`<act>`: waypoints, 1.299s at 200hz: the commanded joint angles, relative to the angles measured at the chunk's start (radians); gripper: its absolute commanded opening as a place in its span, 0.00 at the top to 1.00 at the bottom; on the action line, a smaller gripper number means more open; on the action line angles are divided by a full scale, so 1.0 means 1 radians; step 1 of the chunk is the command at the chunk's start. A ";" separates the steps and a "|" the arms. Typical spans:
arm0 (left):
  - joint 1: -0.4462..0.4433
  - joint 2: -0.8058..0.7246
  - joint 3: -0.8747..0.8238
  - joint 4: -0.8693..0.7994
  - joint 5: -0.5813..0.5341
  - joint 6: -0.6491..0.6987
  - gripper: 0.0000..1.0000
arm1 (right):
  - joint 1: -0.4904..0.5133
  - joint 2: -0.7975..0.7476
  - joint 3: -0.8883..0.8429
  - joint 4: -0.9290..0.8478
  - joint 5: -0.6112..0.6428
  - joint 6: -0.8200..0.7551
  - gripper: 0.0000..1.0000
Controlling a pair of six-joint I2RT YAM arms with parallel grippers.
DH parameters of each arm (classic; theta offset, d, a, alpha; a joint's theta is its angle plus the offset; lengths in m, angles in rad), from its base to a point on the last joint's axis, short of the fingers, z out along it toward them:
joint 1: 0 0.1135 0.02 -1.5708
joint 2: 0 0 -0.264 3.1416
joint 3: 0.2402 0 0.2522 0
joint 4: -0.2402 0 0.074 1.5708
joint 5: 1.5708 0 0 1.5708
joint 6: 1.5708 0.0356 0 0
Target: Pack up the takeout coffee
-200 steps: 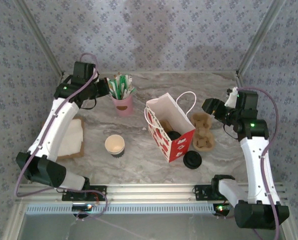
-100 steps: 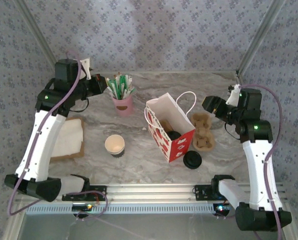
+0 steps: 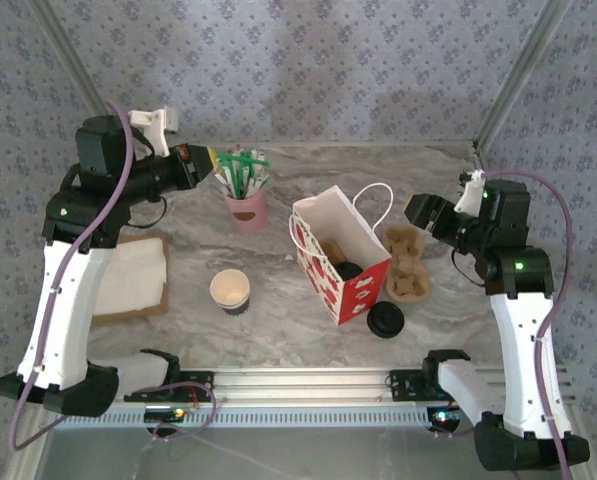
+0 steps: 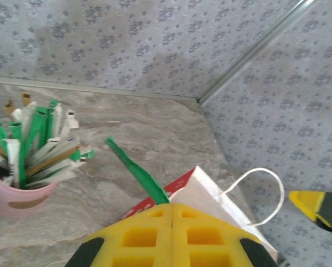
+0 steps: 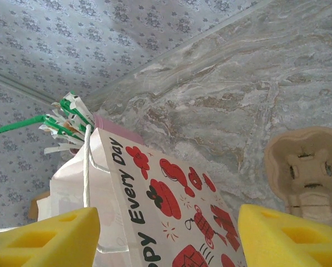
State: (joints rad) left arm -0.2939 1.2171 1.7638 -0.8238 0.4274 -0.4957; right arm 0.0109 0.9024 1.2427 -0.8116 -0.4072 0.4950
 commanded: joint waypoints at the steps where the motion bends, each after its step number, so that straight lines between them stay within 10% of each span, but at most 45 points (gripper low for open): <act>1: -0.014 -0.015 0.039 0.062 0.098 -0.042 1.00 | 0.008 -0.018 0.030 -0.031 0.018 0.014 0.31; 135: -0.203 0.020 0.091 0.128 0.205 -0.087 1.00 | 0.014 -0.037 0.037 -0.050 0.027 0.015 0.31; 260: -0.409 0.191 0.242 -0.111 -0.034 0.041 1.00 | 0.014 -0.038 0.030 -0.063 0.021 0.002 0.30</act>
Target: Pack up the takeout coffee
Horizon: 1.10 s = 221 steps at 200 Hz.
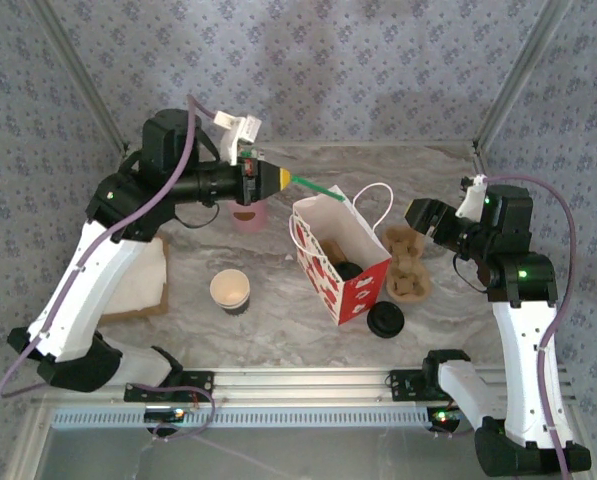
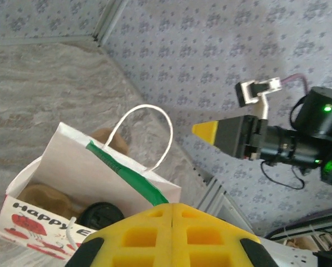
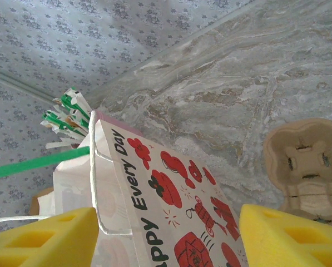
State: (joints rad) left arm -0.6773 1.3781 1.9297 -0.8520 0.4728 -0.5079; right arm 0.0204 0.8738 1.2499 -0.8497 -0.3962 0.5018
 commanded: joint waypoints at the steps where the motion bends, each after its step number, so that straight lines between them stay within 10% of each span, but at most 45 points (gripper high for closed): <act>1: -0.028 0.032 0.079 -0.087 -0.083 0.054 1.00 | 0.004 -0.009 0.022 -0.024 0.010 -0.004 0.30; 104: -0.264 0.462 0.624 -0.577 -0.560 0.199 1.00 | -0.005 -0.004 0.000 -0.017 -0.001 -0.019 0.29; 221: -0.307 0.720 0.826 -0.694 -0.625 0.225 1.00 | -0.027 0.000 -0.033 0.001 -0.029 -0.023 0.28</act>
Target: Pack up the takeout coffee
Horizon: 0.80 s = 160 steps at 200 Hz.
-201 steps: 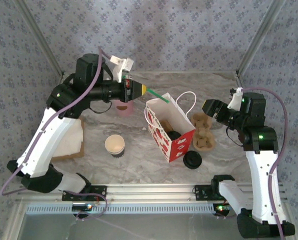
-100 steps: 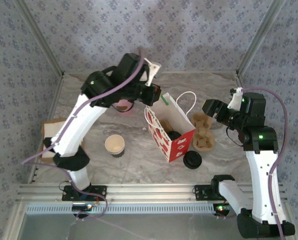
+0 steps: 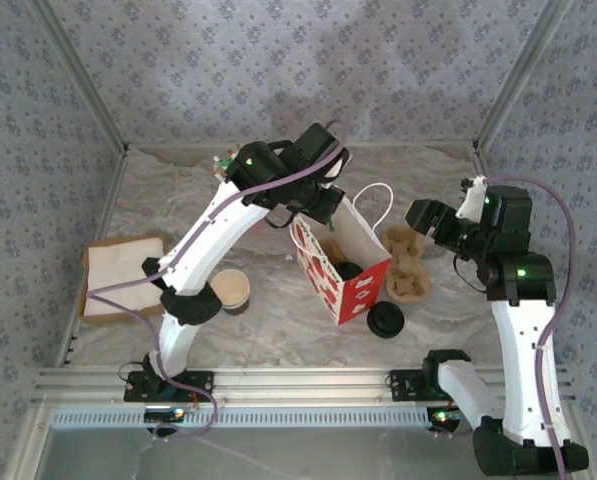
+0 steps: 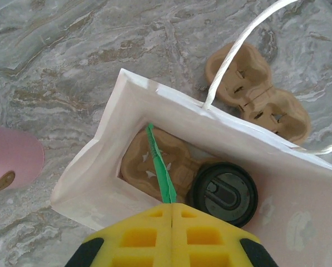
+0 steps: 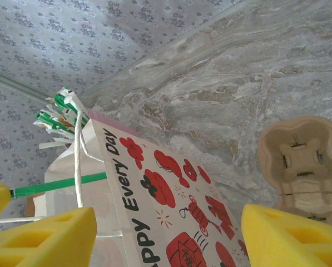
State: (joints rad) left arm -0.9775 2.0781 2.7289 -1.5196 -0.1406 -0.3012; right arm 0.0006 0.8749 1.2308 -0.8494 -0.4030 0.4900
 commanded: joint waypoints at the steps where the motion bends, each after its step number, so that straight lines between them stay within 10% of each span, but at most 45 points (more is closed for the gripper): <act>1: -0.007 0.022 0.027 -0.027 -0.011 0.019 1.00 | -0.007 -0.001 -0.014 0.001 -0.022 -0.012 0.28; 160: -0.009 0.134 -0.042 0.010 0.011 0.021 0.96 | -0.010 0.010 -0.027 0.020 -0.043 -0.004 0.28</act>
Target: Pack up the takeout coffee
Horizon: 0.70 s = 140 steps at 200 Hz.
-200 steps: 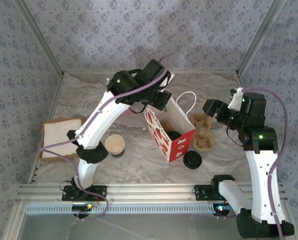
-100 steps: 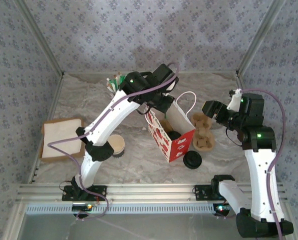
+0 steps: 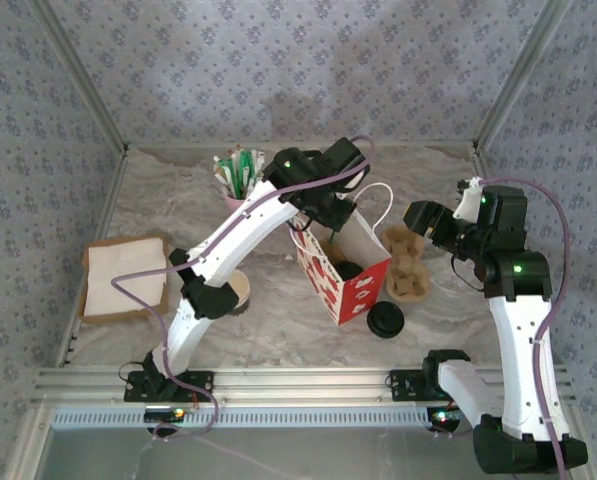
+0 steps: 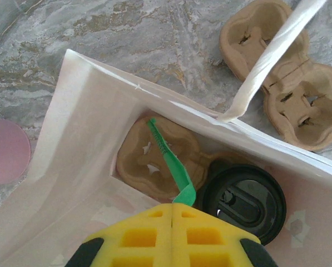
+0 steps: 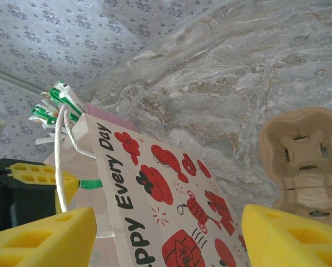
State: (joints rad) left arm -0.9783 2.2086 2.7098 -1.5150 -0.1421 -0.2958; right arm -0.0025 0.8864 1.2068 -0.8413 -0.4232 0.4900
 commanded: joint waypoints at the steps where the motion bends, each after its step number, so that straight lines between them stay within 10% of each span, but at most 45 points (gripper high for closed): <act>1: -0.007 0.003 -0.024 0.005 0.013 0.016 0.96 | -0.007 -0.001 -0.004 0.013 -0.023 -0.004 0.28; 86: -0.003 -0.007 0.029 -0.004 0.021 0.027 0.82 | -0.007 0.002 0.013 0.005 -0.026 -0.004 0.28; 140: 0.007 -0.055 0.028 0.013 0.052 0.027 0.52 | -0.005 0.007 0.046 -0.008 -0.024 -0.008 0.28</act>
State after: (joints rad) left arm -0.9752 2.2139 2.7068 -1.5146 -0.1200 -0.2733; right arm -0.0021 0.8913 1.2091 -0.8421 -0.4347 0.4900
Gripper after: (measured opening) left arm 0.449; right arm 0.717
